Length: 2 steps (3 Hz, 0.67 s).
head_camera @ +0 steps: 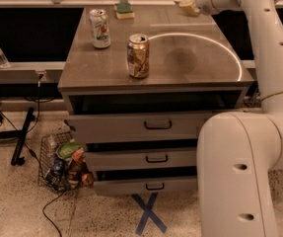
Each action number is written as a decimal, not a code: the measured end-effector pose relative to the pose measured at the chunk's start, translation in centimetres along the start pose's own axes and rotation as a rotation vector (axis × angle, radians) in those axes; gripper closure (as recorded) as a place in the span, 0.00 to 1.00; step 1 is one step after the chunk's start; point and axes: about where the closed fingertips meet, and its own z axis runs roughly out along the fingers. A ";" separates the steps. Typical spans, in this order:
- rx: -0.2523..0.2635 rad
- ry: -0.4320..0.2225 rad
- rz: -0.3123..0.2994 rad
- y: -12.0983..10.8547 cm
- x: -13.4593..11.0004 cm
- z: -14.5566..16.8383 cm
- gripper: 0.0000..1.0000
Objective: Move paper bowl near sponge
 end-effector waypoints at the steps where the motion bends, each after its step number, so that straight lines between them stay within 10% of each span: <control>1: 0.080 -0.156 -0.135 -1.2 -5.8 1.7 1.00; 2: 0.085 -0.246 -0.255 0.1 -9.0 4.0 1.00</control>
Offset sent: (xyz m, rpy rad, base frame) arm 0.0669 0.1103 0.0723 -0.0864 -0.4439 0.3022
